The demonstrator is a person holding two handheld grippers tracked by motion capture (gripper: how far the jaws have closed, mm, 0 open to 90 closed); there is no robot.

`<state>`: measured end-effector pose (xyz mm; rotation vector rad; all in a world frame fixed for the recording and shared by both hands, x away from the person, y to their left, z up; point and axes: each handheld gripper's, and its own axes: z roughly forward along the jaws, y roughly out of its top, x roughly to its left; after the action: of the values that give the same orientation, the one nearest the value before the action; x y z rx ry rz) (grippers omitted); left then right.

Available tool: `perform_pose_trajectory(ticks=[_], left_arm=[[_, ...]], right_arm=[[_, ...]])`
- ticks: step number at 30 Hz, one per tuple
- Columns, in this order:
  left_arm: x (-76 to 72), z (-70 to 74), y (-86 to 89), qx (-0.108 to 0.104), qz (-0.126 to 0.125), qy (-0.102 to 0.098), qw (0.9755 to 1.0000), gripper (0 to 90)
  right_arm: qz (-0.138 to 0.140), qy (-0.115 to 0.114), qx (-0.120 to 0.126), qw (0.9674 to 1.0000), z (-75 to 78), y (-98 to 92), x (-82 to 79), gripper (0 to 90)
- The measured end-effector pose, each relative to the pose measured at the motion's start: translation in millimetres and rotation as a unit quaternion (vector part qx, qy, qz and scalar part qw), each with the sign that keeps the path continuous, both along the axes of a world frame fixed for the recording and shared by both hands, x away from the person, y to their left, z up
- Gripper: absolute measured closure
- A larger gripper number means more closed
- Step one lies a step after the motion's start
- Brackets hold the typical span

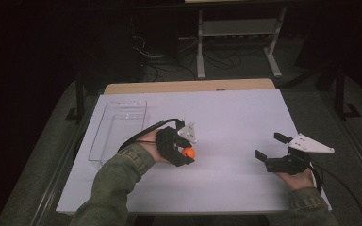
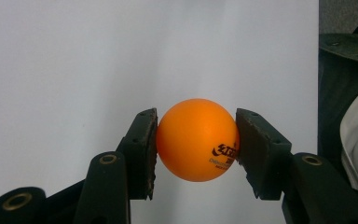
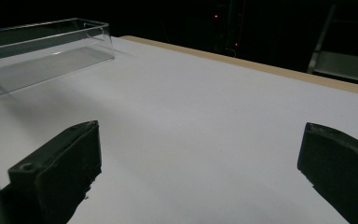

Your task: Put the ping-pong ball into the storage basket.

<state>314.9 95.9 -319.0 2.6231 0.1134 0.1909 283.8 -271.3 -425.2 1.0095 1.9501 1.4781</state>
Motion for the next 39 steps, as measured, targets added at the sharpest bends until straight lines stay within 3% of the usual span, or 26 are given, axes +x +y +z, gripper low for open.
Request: perform_pose_trajectory(ticks=[15,39], left_arm=[[-1.0,5.3,18.4,0.002,0.014,-0.006,0.9999,50.4],[3.0,20.5,68.7,-0.004,0.059,-0.014,0.9982,50.5]], right_arm=[[0.002,0.001,-0.004,1.0,-0.4,1.5,0.0,0.0],[0.004,0.003,-0.012,0.9999,-1.1,4.1,0.0,0.0]])
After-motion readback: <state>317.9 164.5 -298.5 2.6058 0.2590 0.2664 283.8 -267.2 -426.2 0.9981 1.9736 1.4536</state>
